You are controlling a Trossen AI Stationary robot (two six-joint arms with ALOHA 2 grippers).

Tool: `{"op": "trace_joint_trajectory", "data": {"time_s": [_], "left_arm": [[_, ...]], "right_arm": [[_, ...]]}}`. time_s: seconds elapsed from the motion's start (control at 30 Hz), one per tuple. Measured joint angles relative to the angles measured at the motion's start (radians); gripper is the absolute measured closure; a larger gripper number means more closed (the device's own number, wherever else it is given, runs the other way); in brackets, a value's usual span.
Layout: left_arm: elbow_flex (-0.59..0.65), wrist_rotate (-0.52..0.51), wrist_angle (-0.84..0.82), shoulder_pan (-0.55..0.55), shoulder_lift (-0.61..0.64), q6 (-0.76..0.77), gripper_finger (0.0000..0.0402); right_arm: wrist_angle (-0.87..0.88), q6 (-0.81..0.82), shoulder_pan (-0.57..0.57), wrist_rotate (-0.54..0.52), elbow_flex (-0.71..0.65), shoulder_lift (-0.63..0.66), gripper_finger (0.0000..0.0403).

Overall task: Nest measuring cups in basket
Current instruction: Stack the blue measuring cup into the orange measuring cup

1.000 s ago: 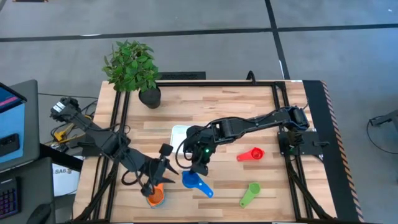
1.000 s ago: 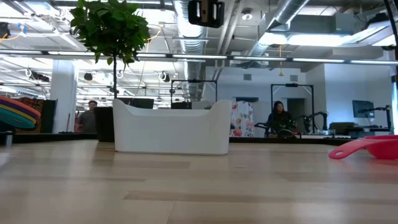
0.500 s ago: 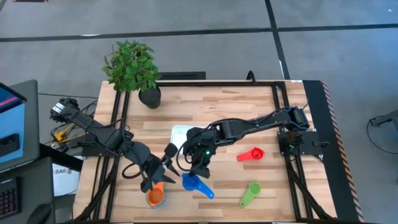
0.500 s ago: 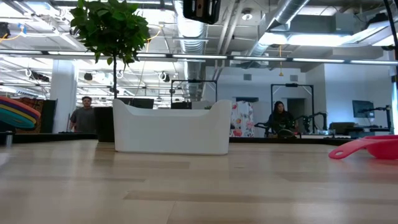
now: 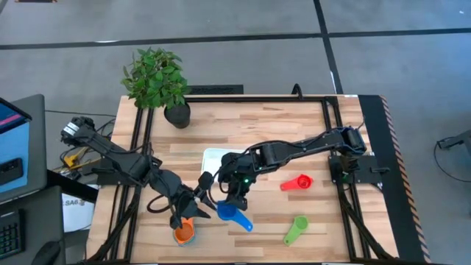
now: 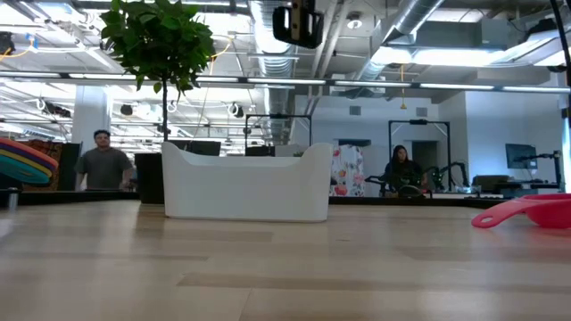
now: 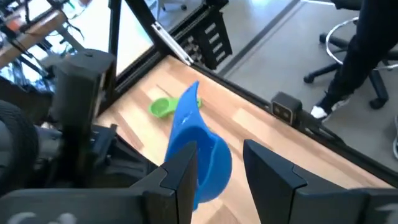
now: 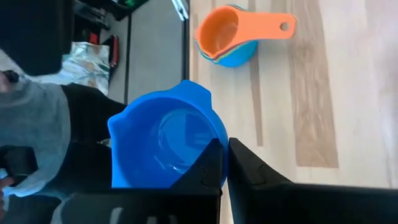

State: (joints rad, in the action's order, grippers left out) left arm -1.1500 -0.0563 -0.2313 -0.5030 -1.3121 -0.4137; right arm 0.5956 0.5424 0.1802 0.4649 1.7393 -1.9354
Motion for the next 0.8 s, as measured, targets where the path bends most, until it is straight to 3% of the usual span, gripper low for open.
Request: {"op": "trace_joint_trajectory", "data": {"time_s": [0.37, 0.5, 0.6, 0.8], "left_arm": [[0.025, -0.063, 0.01, -0.002, 0.0, -0.022, 0.0281], [0.016, -0.157, -0.031, -0.007, 0.017, 0.037, 0.0285], [-0.027, -0.274, -0.106, -0.014, 0.043, 0.202, 0.0293], [-0.081, -0.432, -0.26, -0.011, 0.089, 0.737, 0.0311]], "right_arm": [[-0.02, -0.023, -0.012, 0.001, 0.0, 0.0, 0.0382], [-0.042, -0.022, -0.014, -0.066, 0.0, 0.0, 0.0392], [-0.016, -0.021, -0.014, -0.141, 0.0, 0.012, 0.0394], [-0.031, -0.033, -0.019, -0.276, -0.002, 0.04, 0.0389]]}}
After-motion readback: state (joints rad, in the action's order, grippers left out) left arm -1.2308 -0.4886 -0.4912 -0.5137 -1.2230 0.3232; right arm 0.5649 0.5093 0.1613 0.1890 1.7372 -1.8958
